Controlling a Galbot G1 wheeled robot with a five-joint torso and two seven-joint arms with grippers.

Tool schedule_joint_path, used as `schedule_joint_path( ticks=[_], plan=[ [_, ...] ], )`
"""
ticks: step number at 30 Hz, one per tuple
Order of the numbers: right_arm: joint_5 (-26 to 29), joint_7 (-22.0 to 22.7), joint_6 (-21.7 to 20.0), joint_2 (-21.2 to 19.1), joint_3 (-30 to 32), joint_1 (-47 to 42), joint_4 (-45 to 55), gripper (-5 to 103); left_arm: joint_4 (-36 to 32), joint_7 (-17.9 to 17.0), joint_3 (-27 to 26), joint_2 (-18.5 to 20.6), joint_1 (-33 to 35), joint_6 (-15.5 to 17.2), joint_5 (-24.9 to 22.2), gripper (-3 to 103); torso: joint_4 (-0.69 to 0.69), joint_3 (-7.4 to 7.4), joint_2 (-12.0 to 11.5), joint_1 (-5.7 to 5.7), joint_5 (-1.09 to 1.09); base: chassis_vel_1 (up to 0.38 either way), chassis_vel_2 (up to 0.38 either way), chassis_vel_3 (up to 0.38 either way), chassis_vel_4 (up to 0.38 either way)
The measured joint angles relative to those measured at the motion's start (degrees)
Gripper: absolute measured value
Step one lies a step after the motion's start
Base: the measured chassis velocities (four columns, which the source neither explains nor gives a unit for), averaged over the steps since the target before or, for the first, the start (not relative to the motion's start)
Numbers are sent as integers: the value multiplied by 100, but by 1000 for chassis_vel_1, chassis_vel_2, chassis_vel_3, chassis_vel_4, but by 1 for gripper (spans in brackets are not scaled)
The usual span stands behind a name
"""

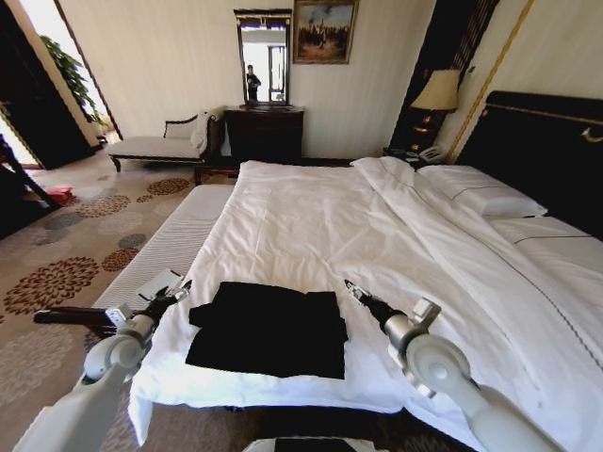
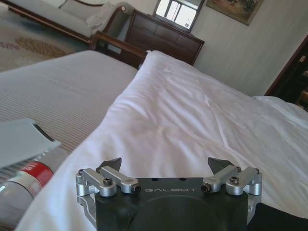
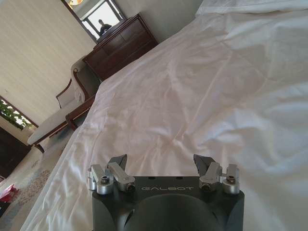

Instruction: Fold the clothes on the bed.

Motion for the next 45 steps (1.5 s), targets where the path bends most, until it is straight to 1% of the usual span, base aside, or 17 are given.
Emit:
schedule_joint_path(
  ticks=[2, 3, 5, 11, 18, 21, 24, 25, 27, 31, 33, 34, 36, 40, 41, 43, 45],
  plan=[
    [80, 0, -38, 62, -139, 333, -323, 89, 395, -8, 419, -58, -469, 229, -271, 100, -2, 1, 0, 1, 0, 0, 0, 0, 0],
    [80, 0, -38, 62, -139, 333, -323, 89, 395, -8, 419, -58, -469, 229, -271, 100, -2, 1, 0, 1, 0, 0, 0, 0, 0],
    [111, -1, -62, 90, -248, 511, -539, 98, 669, -5, 678, -116, -768, 350, -438, 100, -1, 1, 0, 1, 0, 0, 0, 0, 0],
    [164, -1, -103, 125, -376, 738, -852, 100, 941, 67, 963, -317, -1101, 550, -756, 100, 0, 0, 0, 1, 1, 0, 0, 0, 0],
    [180, 19, -140, 158, -405, 869, -1080, 100, 1102, 158, 1076, -519, -1126, 582, -671, 101, 1, 0, 0, 1, 1, 0, 0, 0, 0],
    [179, 22, -144, 171, -404, 888, -1181, 100, 1159, 199, 1101, -556, -1148, 494, -598, 90, 2, 0, 0, 0, 0, 0, 0, 0, 0],
    [175, 23, -145, 173, -404, 896, -1247, 100, 1192, 212, 1109, -567, -1172, 448, -562, 85, 0, 0, 0, 0, 0, 0, 0, 0, 0],
    [168, 23, -146, 180, -404, 903, -1305, 100, 1204, 226, 1109, -572, -1180, 417, -547, 74, 0, 0, 0, 0, 0, 0, 0, 0, 0],
    [164, 25, -146, 186, -404, 908, -1336, 100, 1205, 233, 1108, -573, -1180, 407, -543, 74, 0, 0, 0, 0, 0, 0, 0, 0, 0],
    [150, 47, -150, 206, -408, 935, -1383, 100, 1171, 251, 1049, -573, -1101, 395, -538, 52, 0, 0, 0, 0, 0, 0, 0, 0, 0],
    [149, 52, -151, 206, -408, 937, -1382, 100, 1152, 253, 1030, -575, -1079, 395, -538, 52, 0, -1, 0, 0, 0, 0, 0, 0, 0],
    [148, 61, -155, 206, -409, 937, -1370, 100, 1127, 256, 1006, -578, -1046, 395, -538, 41, 0, 0, 0, -1, 0, 0, 0, 0, 0],
    [147, 69, -160, 207, -409, 937, -1355, 100, 1109, 258, 988, -578, -1023, 395, -539, 41, 0, 0, 0, -1, 0, 0, 0, 0, 0],
    [133, 98, -174, 209, -404, 917, -1298, 100, 1072, 261, 928, -577, -959, 395, -532, 20, 0, 0, 1, -1, 0, 0, 0, 0, 0],
    [133, 98, -174, 209, -404, 917, -1298, 100, 1072, 261, 928, -577, -959, 395, -532, 20, 0, 0, 1, -1, 0, 0, 0, 0, 0],
    [115, 102, -174, 208, -399, 905, -1293, 100, 1069, 270, 905, -575, -946, 356, -494, 9, 0, -1, 1, -1, -1, 0, 0, 0, 0],
    [109, 103, -175, 209, -399, 905, -1297, 100, 1069, 275, 897, -571, -945, 330, -462, 9, 0, -1, 1, -1, -1, 0, 0, 0, 0]
  ],
)
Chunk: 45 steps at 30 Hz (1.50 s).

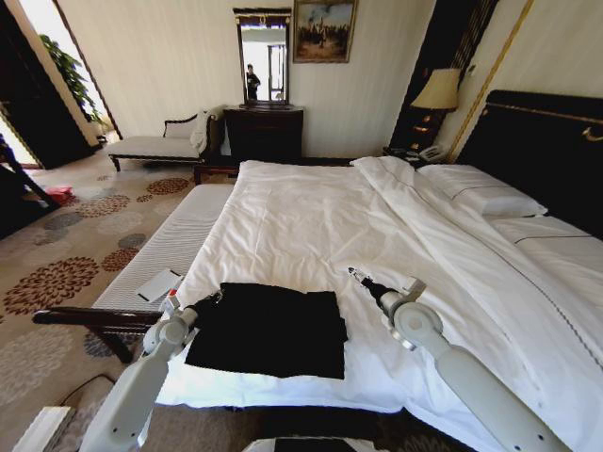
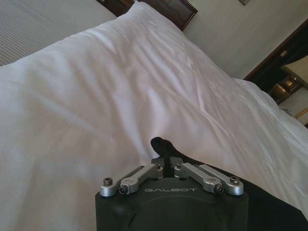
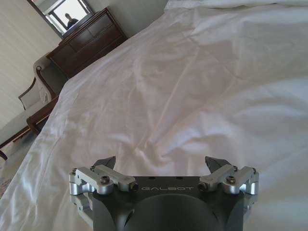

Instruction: Fold the clothes on the bed.

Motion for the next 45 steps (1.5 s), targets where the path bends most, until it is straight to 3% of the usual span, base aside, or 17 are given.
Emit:
schedule_joint_path(
  ticks=[2, 9, 17, 27, 31, 32, 34, 38, 40, 45],
  plan=[
    [17, 0, -14, 2, -10, 21, -52, 100, 2, 8, -40, 18, 0, -58, 66, 2, -1, 0, 0, 0, 0, 0, 0, 0, 0],
    [622, 101, -539, 113, -268, 394, -416, 100, -2, -2, -207, 100, -3, -145, 45, 0, 1, 0, 0, 0, 0, 0, 0, 0, 0],
    [464, 113, -1042, 281, -819, 517, -846, 100, -46, -11, -235, 101, 73, -201, 143, 0, 0, 0, 0, 0, 1, 0, 0, 0, 0],
    [458, -455, -977, 560, -1050, 754, -1381, 103, -23, -9, -182, 101, 47, -232, 283, 0, 0, 0, 0, 0, 0, 0, 0, 0, 0],
    [403, -775, -758, 618, -1053, 775, -1519, 95, -18, 2, -180, 113, 54, -254, 330, 0, 0, 0, 0, 0, 0, 0, 0, 0, 0],
    [392, -865, -717, 635, -1054, 775, -1535, 85, -16, 6, -180, 117, 59, -261, 344, 0, 0, 0, 0, 0, 1, 0, 0, 0, 0],
    [387, -898, -702, 641, -1054, 773, -1536, 85, -15, 11, -180, 120, 61, -265, 356, 0, 1, 0, 0, 1, 1, 0, 0, 0, 0],
    [361, -971, -678, 653, -1055, 736, -1491, 63, -15, 16, -184, 130, 69, -298, 409, 0, 0, 0, 0, 0, 0, 0, 0, 0, 0],
    [351, -983, -665, 654, -1054, 718, -1468, 63, -19, 16, -189, 131, 77, -305, 425, 0, 0, 0, 0, 0, 0, 0, 0, 0, 0],
    [250, -1134, -555, 672, -988, 565, -1371, 41, -30, 16, -219, 130, 104, -336, 486, 0, 0, 0, 0, 0, 0, 0, 0, 0, 0]
  ],
)
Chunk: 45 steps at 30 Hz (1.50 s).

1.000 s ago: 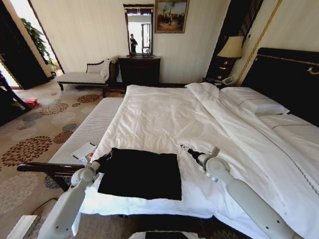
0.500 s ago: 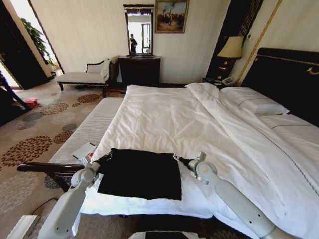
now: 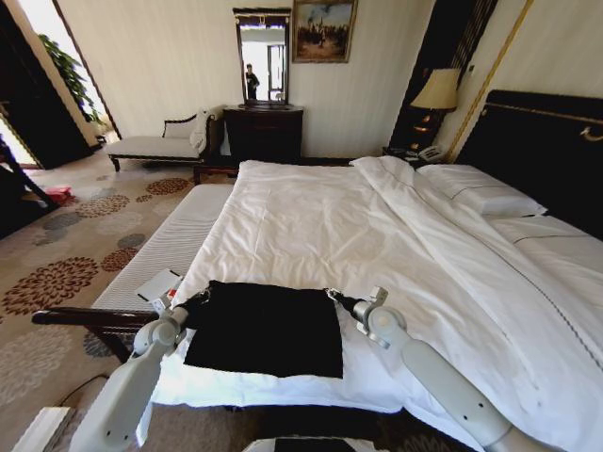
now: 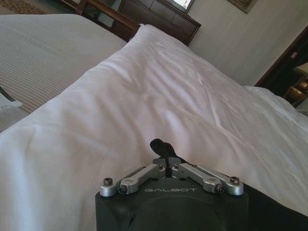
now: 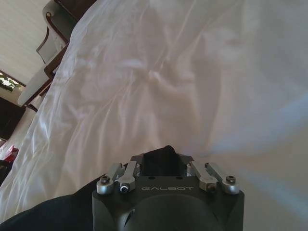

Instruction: Fold the clothes on the bed.

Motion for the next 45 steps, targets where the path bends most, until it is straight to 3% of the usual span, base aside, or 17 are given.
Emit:
schedule_joint_path(
  ticks=[2, 5, 7, 11, 15, 22, 30, 45],
  plan=[
    [-20, -31, 17, 3, 10, -32, 12, 35, 4, 1, 0, 0, -4, -5, 6, 0, 0, 0, 0, 0, 1, 0, 0, 0, 0],
    [-47, -87, 53, 0, 31, -72, 48, 20, 45, 3, 27, 18, -60, -14, 23, 0, 0, 0, 0, 0, 0, 0, 0, 0, 0],
    [-47, -89, 58, 0, 39, -69, 58, 20, 48, 3, 39, 25, -81, -15, 23, 0, 0, 0, 0, 0, 1, 0, 0, 0, 0],
    [-49, -117, 133, 18, 107, -17, 104, 1, 36, -1, 46, 27, -115, -34, 33, 0, 0, 0, 0, 0, 1, 0, 0, 0, 0],
    [-80, -221, 273, 30, 169, 23, 138, 0, -50, -2, 2, 23, -75, -77, 47, 0, 1, 0, 0, 0, 1, 0, 0, 0, 0],
    [-119, -627, 657, -42, 330, 157, 174, 0, -222, 56, -93, 69, -112, -493, -77, 0, 1, 0, 0, 0, 1, 0, 0, 0, 0],
    [-220, -1050, 1013, -39, 354, 248, 49, 0, -164, 211, -126, 9, -262, -711, -155, 0, 0, 0, 0, 0, 0, 0, 0, 0, 0],
    [-487, -2411, 1972, 151, 269, 340, -538, 0, 137, 941, -74, -51, -419, -1612, -209, 0, 1, 0, 0, 0, 1, 0, 0, 0, 0]
  ],
)
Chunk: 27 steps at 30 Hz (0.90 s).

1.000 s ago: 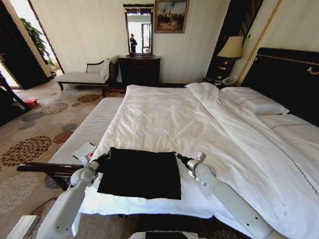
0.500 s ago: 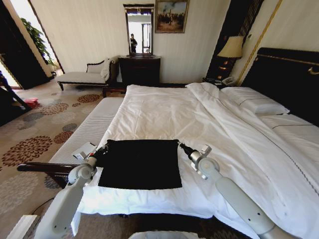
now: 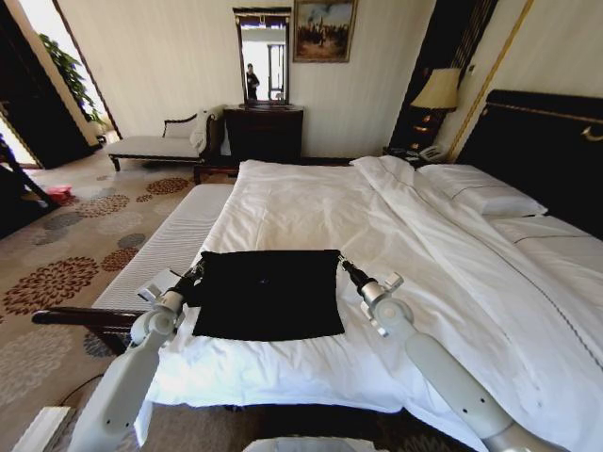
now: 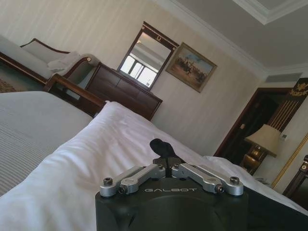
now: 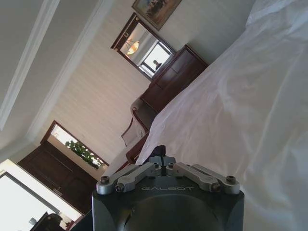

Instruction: Fold the clothes on the bed.

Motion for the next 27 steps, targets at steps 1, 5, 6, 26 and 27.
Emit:
schedule_joint_path(
  ticks=[1, 5, 6, 26, 27],
  plan=[
    [-48, -51, 39, 16, -27, 51, -108, 0, 61, 37, 30, -15, -38, -97, 34, 0, 0, 0, 0, 0, -1, 0, 0, 0, 0],
    [-197, -112, 115, 128, -165, 252, -533, 0, 371, 148, 113, -114, -156, -439, 141, 0, -1, 0, 0, 0, 0, 0, 0, 0, 0],
    [-238, -111, 127, 170, -204, 309, -652, 0, 444, 175, 132, -147, -174, -502, 152, 0, -1, 0, -1, 0, -1, 0, 0, 0, 0],
    [-415, 11, 349, -221, -336, -435, 161, 0, 598, 2484, 55, 105, 692, -1772, 18, 0, 1, -1, 0, 0, -2, 0, 0, 0, 0],
    [-415, 38, 356, -254, -300, -530, 289, 0, 598, 2645, 27, 107, 750, -1778, -6, 0, 0, -1, 0, 0, 0, 0, 0, 0, 0]
  ],
)
